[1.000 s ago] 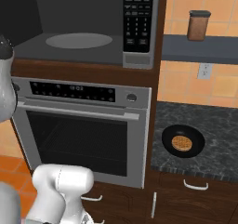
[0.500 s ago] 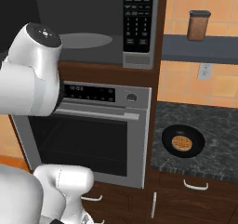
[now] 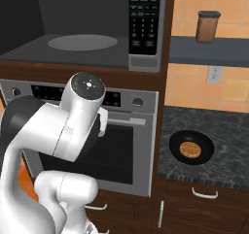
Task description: Open the microwave, place the bowl with waffle inside the microwave, then close the microwave door and turn it on.
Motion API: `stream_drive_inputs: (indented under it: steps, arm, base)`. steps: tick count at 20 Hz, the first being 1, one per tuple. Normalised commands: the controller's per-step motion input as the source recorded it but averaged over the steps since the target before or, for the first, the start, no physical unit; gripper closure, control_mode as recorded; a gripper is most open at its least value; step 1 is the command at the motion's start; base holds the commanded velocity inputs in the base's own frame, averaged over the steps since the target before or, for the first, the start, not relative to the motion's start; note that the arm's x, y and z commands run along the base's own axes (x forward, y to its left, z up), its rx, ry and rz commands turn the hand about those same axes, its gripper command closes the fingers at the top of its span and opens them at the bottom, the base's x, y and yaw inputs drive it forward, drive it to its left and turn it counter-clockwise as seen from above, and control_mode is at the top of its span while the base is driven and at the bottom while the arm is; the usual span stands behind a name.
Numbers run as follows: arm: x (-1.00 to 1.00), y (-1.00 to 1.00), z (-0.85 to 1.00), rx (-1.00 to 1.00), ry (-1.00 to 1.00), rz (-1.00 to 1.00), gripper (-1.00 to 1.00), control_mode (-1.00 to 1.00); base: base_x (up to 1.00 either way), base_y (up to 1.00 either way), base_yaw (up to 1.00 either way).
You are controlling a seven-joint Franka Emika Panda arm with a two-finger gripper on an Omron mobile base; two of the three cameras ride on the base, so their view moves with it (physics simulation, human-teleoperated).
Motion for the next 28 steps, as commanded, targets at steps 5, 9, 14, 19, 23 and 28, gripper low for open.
stream_drive_inputs:
  steps: [5, 9, 14, 19, 23, 28]
  arm:
    - [0.51, -1.0, -0.61, -0.01, 0.09, -0.33, -1.0, -1.0]
    - [0.51, -1.0, -0.14, 0.11, 0.23, -0.22, -1.0, -1.0]
    - [0.63, -1.0, -0.35, 0.13, 0.12, -0.17, -1.0, -1.0]
    - [0.67, -1.0, -0.61, 0.18, 0.08, -0.13, -1.0, -1.0]
    - [0.62, -1.0, -0.7, 0.17, 0.09, -0.13, -1.0, -1.0]
    - [0.57, -1.0, -0.69, 0.11, 0.13, -0.17, -1.0, -1.0]
  base:
    - [0.0, 0.0, 0.0]
    - [0.0, 0.0, 0.0]
    - [0.0, 0.0, 0.0]
    - [0.0, 0.0, 0.0]
    - [0.0, 0.0, 0.0]
    - [0.0, 0.0, 0.0]
